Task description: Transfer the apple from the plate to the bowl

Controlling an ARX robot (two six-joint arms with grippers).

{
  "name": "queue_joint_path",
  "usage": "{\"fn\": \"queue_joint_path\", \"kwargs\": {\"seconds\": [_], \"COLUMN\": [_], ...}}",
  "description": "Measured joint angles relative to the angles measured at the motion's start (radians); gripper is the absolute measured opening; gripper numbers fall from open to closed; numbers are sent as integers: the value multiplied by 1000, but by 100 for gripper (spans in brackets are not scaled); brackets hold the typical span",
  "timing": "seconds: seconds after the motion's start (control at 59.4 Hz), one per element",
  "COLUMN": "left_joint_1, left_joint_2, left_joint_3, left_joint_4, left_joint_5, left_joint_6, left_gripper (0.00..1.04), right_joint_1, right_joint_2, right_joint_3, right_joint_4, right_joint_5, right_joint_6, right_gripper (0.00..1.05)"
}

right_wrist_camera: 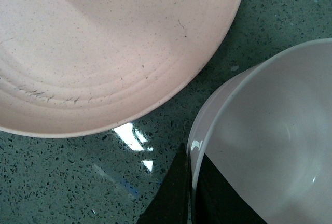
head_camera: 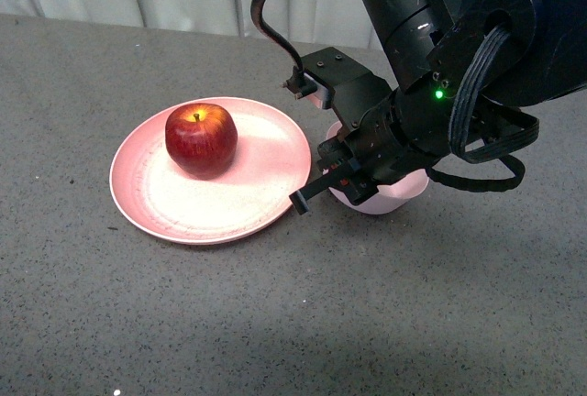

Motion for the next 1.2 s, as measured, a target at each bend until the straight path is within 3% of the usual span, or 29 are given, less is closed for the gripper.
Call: {"fn": "queue_joint_path", "kwargs": {"seconds": [0.067,0.202,0.32,0.438,0.589,0.741,0.825,0.943,1.196], "left_joint_1": [0,0,0,0,0,0,0,0,0], "left_joint_2": [0,0,0,0,0,0,0,0,0], "left_joint_3": [0,0,0,0,0,0,0,0,0], "left_joint_4": [0,0,0,0,0,0,0,0,0], "left_joint_5": [0,0,0,0,0,0,3,-2,1], "left_joint_6": [0,0,0,0,0,0,0,0,0], "left_gripper": [98,98,98,98,98,98,98,98,98], "right_joint_1": [1,-3,-11,-25,-84,-133,-158,-224,-306], "right_joint_2": [2,-3,-28,-87,-264,-385,-414,-533,-758], "right_joint_3": [1,-6,-48,-115,-263,-400,-548,-738,-946], "right_joint_4": [-1,51,121,218,362,505,869,1177,1167], "right_joint_5": [2,2,9,45,134,200,396,410,328], "right_joint_6": [1,15,37,72,177,216,209,207,206], "right_gripper": [3,31,47,65,97,94,80,59,11]}}
